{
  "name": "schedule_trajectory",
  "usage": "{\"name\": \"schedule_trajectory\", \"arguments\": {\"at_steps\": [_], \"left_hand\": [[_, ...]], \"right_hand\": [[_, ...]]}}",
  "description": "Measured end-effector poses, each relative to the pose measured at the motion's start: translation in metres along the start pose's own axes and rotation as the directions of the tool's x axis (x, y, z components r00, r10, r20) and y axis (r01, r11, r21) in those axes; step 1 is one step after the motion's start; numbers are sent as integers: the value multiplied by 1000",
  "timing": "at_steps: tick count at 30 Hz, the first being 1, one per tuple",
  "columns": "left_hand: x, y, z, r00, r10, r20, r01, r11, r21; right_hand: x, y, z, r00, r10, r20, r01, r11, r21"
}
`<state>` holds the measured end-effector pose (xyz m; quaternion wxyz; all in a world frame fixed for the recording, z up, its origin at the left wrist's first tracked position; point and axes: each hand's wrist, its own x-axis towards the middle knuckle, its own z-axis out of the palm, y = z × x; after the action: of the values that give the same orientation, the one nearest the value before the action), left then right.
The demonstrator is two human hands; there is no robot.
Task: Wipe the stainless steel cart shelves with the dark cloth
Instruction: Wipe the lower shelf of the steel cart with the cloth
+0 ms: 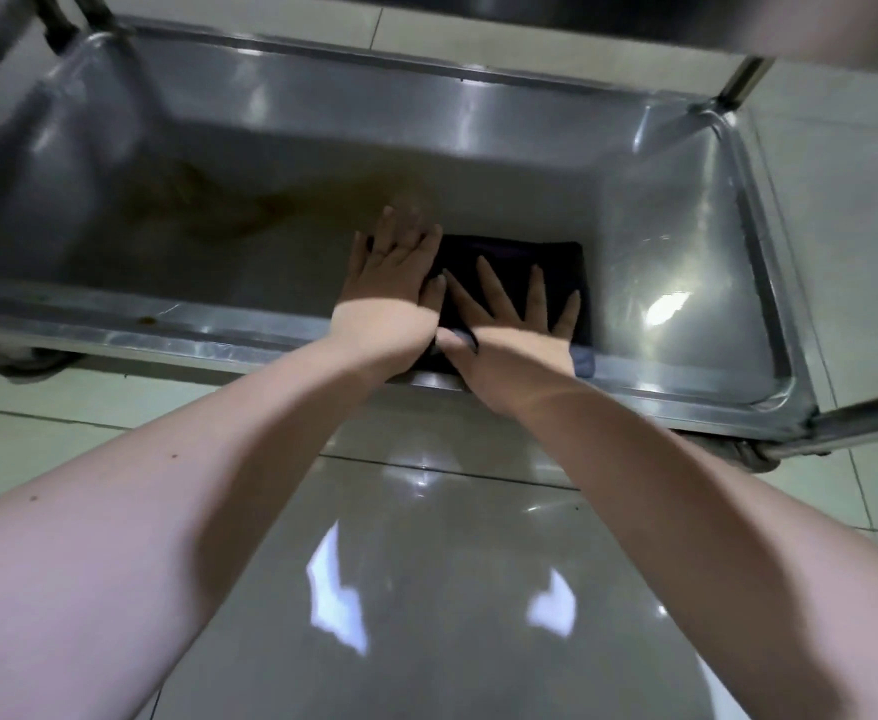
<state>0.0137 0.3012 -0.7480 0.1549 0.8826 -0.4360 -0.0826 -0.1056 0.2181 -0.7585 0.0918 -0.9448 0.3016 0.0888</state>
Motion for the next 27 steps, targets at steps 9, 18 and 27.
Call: {"name": "schedule_trajectory", "arguments": {"at_steps": [9,18,27], "left_hand": [[5,67,36,973,91,214,-124,981,147],[3,18,25,978,56,201,-109,958,263],[-2,-15,6,962,59,267,-139,946,293]], "right_hand": [[-23,97,3,933,360,-1,-358,926,120],[-20,104,2,934,351,60,-356,931,87],[17,65,-18,954,300,5,-299,947,115]]}}
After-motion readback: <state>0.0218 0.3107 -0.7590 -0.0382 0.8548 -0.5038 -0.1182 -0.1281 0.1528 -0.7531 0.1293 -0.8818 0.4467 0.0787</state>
